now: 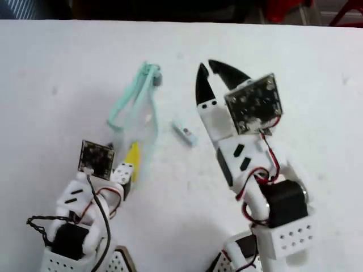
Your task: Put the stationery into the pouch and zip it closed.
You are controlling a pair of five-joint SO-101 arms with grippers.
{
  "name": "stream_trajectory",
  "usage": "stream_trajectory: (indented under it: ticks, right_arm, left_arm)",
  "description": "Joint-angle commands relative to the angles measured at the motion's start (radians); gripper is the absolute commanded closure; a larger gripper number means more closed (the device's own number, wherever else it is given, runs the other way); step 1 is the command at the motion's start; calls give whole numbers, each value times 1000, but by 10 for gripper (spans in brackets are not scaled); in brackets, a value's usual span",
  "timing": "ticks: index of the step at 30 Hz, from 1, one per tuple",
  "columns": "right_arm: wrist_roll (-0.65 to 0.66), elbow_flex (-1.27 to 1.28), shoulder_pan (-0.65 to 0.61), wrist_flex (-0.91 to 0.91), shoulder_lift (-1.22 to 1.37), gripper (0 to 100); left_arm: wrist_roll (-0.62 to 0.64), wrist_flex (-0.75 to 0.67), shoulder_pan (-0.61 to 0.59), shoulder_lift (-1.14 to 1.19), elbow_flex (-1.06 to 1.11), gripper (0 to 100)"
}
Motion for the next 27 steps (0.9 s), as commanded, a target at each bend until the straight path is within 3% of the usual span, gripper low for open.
stream_trajectory:
  ticks: [1, 15, 21, 27]
  right_arm:
    - [0, 80, 41, 1, 36, 981]
    - [0, -52, 18, 91, 722, 975]
    - [3, -183, -48, 139, 949, 817]
    - [61, -269, -93, 134, 1101, 852]
  left_arm:
    - [-11, -32, -1, -10, -20, 934]
    - [-9, -32, -33, -10, -20, 935]
    - [-6, -34, -53, -10, -20, 932]
    - [-9, -34, -53, -10, -20, 932]
